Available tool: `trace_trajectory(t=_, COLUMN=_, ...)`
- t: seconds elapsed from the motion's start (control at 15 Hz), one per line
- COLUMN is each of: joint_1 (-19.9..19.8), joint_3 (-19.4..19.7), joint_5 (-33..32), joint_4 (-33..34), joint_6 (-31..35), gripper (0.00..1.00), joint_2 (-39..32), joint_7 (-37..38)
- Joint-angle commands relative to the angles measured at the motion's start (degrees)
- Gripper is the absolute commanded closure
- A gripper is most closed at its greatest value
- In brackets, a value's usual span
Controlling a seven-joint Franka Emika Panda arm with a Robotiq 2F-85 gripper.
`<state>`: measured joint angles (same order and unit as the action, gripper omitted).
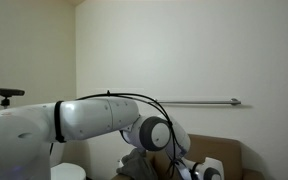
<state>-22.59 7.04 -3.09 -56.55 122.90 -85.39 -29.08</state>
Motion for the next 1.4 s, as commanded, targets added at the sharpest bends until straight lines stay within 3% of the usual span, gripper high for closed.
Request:
trace_trajectory(t=0.0, joint_1=-1.58, joint_3=-0.54, joint_5=-1.22, joint_4=-0.19, joint_6=1.14, gripper=0.95, joint_2=0.0, joint_7=0.82)
trace_trajectory(t=0.13, joint_1=-1.99, joint_3=-0.5, joint_5=-0.78, joint_4=-0.32, joint_6=3.25, gripper=0.7, joint_2=0.01, joint_7=2.2)
trace_trajectory(t=0.53, joint_1=-2.77, joint_3=-0.6, joint_5=-0.83, joint_4=-2.5, joint_6=11.38, gripper=0.36, joint_2=0.0, joint_7=4.15)
trace_trajectory(t=0.87, joint_1=-1.58, joint_3=1.97, joint_5=-3.03, joint_4=-3.31, joint_6=16.74, gripper=0.05, joint_2=-0.01, joint_7=4.98)
trace_trajectory(t=1.07, joint_1=-1.5, joint_3=3.38, joint_5=-5.38, joint_4=-5.02, joint_6=20.54, gripper=0.0, joint_2=-0.01, joint_7=4.91)
trace_trajectory(t=1.33, joint_1=-2.92, joint_3=2.32, joint_5=-6.9, joint_4=-5.91, joint_6=19.88, gripper=0.0, joint_2=-0.01, joint_7=1.64)
